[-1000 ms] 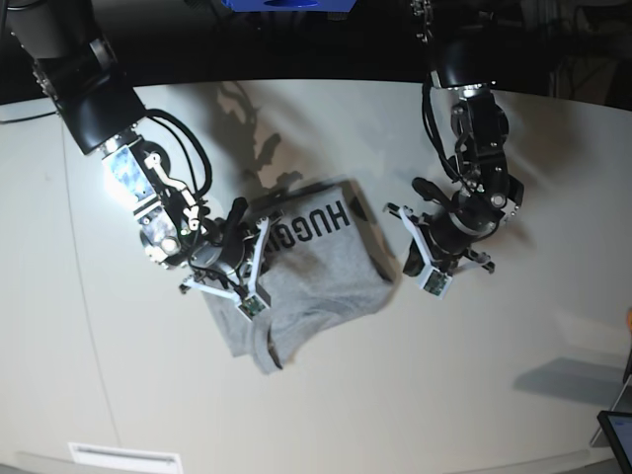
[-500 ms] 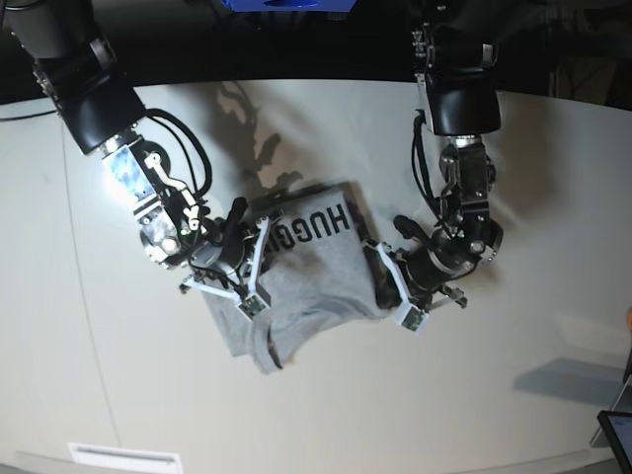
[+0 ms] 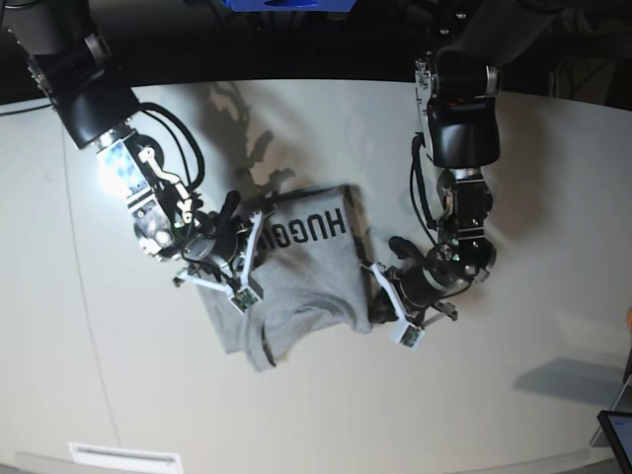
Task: Fold the T-shirt properly
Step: 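Grasp both sides of the shirt and pull it square with both grippers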
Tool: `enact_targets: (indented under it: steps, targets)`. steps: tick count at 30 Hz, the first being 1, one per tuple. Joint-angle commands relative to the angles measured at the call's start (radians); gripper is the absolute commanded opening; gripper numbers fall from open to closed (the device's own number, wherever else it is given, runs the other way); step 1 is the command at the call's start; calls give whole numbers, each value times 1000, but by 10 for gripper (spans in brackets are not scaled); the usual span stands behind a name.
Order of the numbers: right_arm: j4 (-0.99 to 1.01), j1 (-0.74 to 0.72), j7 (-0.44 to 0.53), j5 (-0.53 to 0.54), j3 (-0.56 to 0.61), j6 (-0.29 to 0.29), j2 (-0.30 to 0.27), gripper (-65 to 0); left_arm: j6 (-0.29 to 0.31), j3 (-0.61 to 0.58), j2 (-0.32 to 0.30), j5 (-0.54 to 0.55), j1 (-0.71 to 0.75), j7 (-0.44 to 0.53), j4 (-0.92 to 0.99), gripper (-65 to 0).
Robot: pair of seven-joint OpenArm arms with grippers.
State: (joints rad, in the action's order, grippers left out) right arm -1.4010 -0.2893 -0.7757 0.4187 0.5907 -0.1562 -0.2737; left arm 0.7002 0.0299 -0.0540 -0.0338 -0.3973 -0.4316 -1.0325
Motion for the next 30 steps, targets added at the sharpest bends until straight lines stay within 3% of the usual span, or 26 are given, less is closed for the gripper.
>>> enact_targets:
  steps: [1,8,13,18,21,25,30]
  targets:
    - [-16,-9,-14,-1,-5,-1,-6,-647,-2,0,-8,15,-35,41,4,-647]
    - [-59,-11,-11,-1,-7,-1,-12,-647,-2,3,-56,15,-25,73,-10,-648]
    - [-185,-55,-14,-1,-21,-1,-46,-647,-2,12,-119,18,84,-14,-205,-648]
    - [-185,-61,-14,-2,-166,-1,-46,-647,-2,12,-163,16,266,-140,-469,-648]
    - [-179,-46,-14,-2,-249,-1,-63,-646,-2,14,-166,16,383,-189,-605,-648]
    - [-126,-43,-11,-2,-275,-1,-112,-646,-2,8,-159,15,513,-215,-737,-648]
    - [-11,-34,-6,-2,-275,-1,-134,-647,-2,5,-157,22,556,-209,-730,-648]
